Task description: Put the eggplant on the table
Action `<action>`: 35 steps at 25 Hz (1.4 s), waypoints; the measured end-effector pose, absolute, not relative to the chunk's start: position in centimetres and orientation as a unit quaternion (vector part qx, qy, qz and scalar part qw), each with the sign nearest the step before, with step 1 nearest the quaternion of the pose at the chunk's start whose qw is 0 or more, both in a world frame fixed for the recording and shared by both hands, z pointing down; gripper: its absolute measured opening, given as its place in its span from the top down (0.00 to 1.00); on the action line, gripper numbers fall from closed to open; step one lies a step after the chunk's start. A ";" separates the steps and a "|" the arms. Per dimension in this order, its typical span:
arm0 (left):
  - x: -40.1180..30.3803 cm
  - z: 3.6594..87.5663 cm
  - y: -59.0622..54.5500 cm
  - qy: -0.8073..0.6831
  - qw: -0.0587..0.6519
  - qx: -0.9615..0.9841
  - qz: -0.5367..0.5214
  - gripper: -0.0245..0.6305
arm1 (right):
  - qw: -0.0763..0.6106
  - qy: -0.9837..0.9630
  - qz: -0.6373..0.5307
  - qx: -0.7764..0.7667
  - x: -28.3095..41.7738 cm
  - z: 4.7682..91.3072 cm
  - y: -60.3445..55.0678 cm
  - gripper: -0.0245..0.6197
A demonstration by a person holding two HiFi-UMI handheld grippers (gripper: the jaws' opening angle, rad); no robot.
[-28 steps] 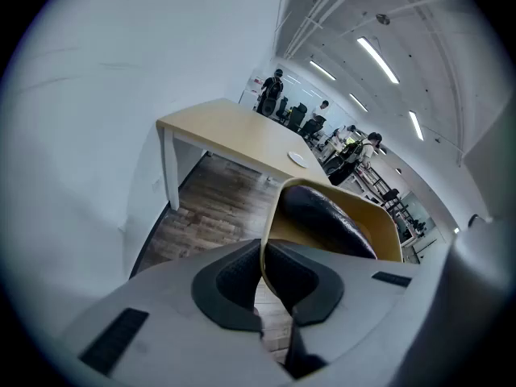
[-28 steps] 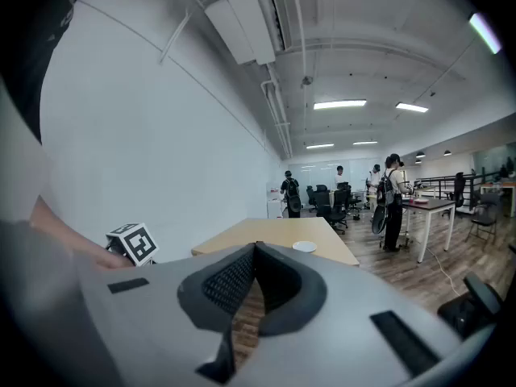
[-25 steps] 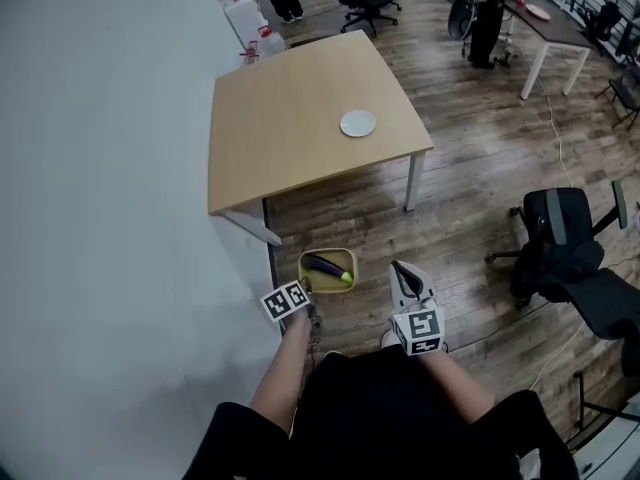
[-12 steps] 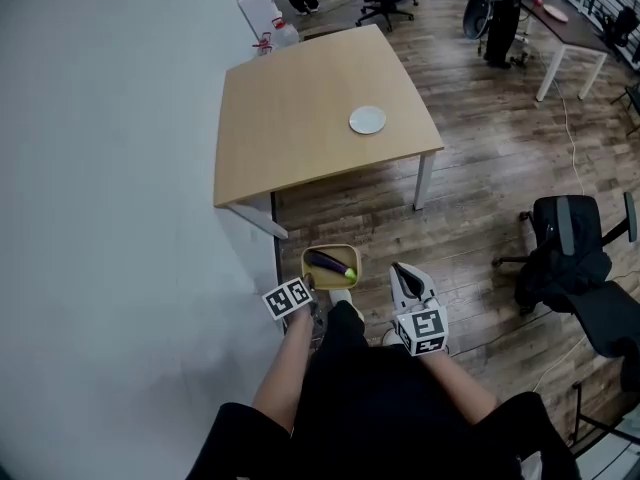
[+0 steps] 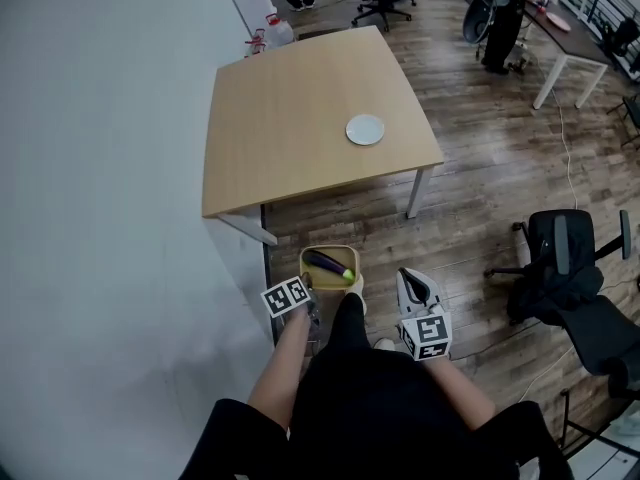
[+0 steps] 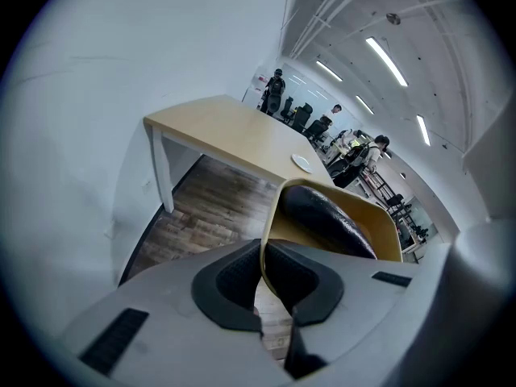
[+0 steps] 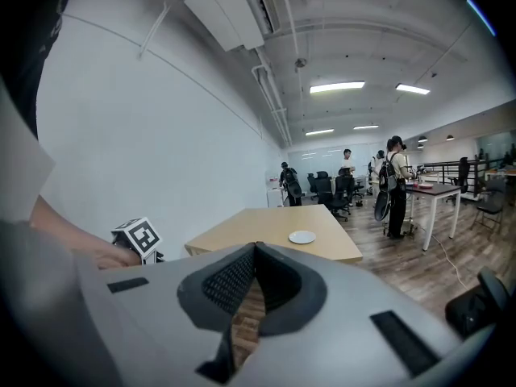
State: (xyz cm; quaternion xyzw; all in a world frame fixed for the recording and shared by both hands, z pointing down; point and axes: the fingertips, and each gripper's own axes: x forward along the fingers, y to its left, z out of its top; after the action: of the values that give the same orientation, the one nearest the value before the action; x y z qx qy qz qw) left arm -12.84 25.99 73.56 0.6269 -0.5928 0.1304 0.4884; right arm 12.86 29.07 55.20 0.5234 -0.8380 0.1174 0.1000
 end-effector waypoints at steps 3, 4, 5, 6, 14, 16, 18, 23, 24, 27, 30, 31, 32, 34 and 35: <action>-12.7 74.3 22.9 -0.586 0.492 0.629 0.134 0.93 | 0.111 -0.834 0.120 0.528 12.8 55.6 26.4 0.87; -12.6 74.4 21.8 -0.584 0.493 0.631 0.134 0.93 | 0.114 -0.833 0.119 0.528 12.8 55.8 25.4 0.87; -12.4 74.7 20.7 -0.582 0.494 0.632 0.134 0.93 | 0.116 -0.833 0.119 0.528 12.8 56.0 24.4 0.87; -12.4 74.9 19.6 -0.580 0.495 0.633 0.134 0.93 | 0.119 -0.833 0.118 0.528 12.7 56.2 23.4 0.87; -13.8 75.4 10.6 -0.567 0.505 0.637 0.135 0.93 | 0.143 -0.827 0.125 0.529 10.4 56.0 14.5 0.87; -14.3 75.4 8.2 -0.562 0.506 0.640 0.137 0.93 | 0.145 -0.827 0.124 0.529 9.5 55.8 12.1 0.87; -14.9 75.5 6.0 -0.558 0.506 0.642 0.140 0.93 | 0.146 -0.827 0.123 0.529 8.4 55.6 9.8 0.87; -16.0 75.4 1.9 -0.550 0.504 0.650 0.143 0.93 | 0.133 -0.830 0.125 0.527 6.1 54.8 5.1 0.87; -16.4 75.2 1.0 -0.551 0.503 0.651 0.142 0.93 | 0.132 -0.829 0.128 0.528 5.7 54.7 4.2 0.87; -17.5 74.6 -1.7 -0.551 0.498 0.655 0.138 0.93 | 0.132 -0.820 0.134 0.540 5.4 54.5 2.1 0.87; -18.2 74.5 -3.7 -0.544 0.495 0.663 0.141 0.93 | 0.129 -0.812 0.140 0.552 4.6 54.6 0.7 0.87; -18.4 74.4 -4.4 -0.542 0.495 0.665 0.141 0.93 | 0.130 -0.811 0.140 0.553 4.2 54.6 0.2 0.87; -18.5 74.4 -5.0 -0.540 0.495 0.666 0.141 0.93 | 0.132 -0.812 0.140 0.551 3.8 54.5 -0.2 0.87; -18.6 74.7 -5.8 -0.537 0.498 0.666 0.141 0.93 | 0.139 -0.814 0.137 0.547 3.3 54.7 -0.5 0.87; -18.7 74.9 -6.0 -0.537 0.499 0.666 0.141 0.93 | 0.143 -0.815 0.135 0.546 3.2 54.8 -0.6 0.87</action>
State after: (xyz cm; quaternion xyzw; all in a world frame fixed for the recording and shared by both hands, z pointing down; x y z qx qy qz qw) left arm -18.67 -5.97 74.93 0.6659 -0.5366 0.1407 0.4988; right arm 3.19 -0.63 54.85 0.5458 -0.8145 0.1349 0.1433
